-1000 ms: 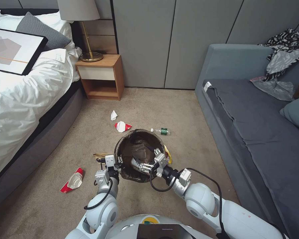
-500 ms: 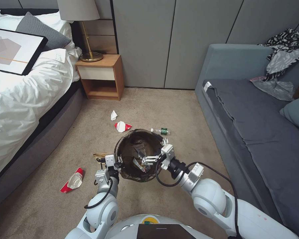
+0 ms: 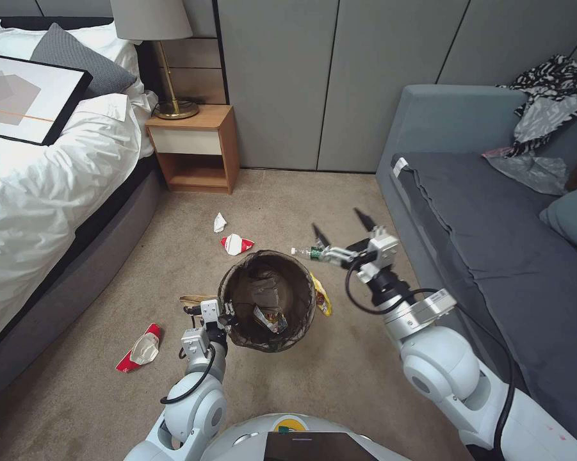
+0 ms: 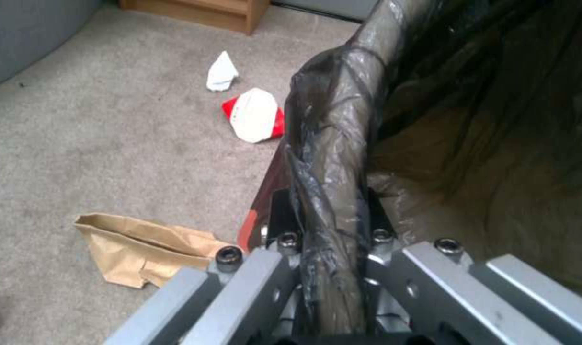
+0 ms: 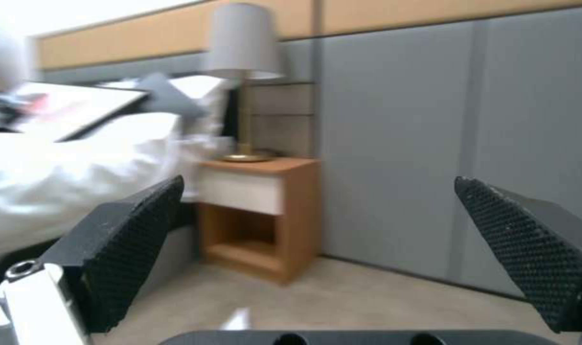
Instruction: Pick up the trash bin, then pick up the garbage from the floor and place it into the trash bin.
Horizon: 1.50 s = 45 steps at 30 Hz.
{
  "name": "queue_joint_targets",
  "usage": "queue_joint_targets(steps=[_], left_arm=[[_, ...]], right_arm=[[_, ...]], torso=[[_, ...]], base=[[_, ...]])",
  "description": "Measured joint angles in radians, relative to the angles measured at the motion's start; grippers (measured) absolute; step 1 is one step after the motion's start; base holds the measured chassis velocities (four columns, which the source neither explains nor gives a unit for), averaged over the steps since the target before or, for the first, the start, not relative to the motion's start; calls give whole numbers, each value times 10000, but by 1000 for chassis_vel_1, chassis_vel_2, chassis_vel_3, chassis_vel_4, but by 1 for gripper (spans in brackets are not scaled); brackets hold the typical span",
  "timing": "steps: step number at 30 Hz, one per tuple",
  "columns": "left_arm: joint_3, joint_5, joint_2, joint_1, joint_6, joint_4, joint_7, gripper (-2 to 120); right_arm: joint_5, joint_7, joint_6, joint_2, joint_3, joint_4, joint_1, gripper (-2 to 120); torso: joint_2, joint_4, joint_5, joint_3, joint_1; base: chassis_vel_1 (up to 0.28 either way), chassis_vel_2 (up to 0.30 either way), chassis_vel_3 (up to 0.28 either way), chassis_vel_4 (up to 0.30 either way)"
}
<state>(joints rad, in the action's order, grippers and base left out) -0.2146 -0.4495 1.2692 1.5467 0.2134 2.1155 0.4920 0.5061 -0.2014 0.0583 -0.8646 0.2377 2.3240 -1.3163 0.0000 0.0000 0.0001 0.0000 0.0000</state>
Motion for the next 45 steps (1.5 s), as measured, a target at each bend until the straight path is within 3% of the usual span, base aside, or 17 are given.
queue_joint_targets(steps=[3,10,26,45], left_arm=[[-56,53,-24,65,-55,20,-8,2],[-261,67,-96,145,-61,173,3,2],[-511,61,-174,205,-67,291,46,2],[-455,124,-75,258,-82,337,55,2]], right_arm=[[-527,-557,-235,-596,1178,-281,-556,100],[-1311,-669,83,-1091,1743,-936,-1196,100],[-3213,-417,1284,-2247,1437,-2916,-2011,100],[-3571,-345,1573,-2660,1201,-3675,-2050,100]], torso=[[0,0,0,0,0],[0,0,0,0,0],[0,-1,-1,0,0],[0,0,-1,0,0]], base=[[0,0,0,0],[0,0,0,0],[0,0,0,0],[0,0,0,0]])
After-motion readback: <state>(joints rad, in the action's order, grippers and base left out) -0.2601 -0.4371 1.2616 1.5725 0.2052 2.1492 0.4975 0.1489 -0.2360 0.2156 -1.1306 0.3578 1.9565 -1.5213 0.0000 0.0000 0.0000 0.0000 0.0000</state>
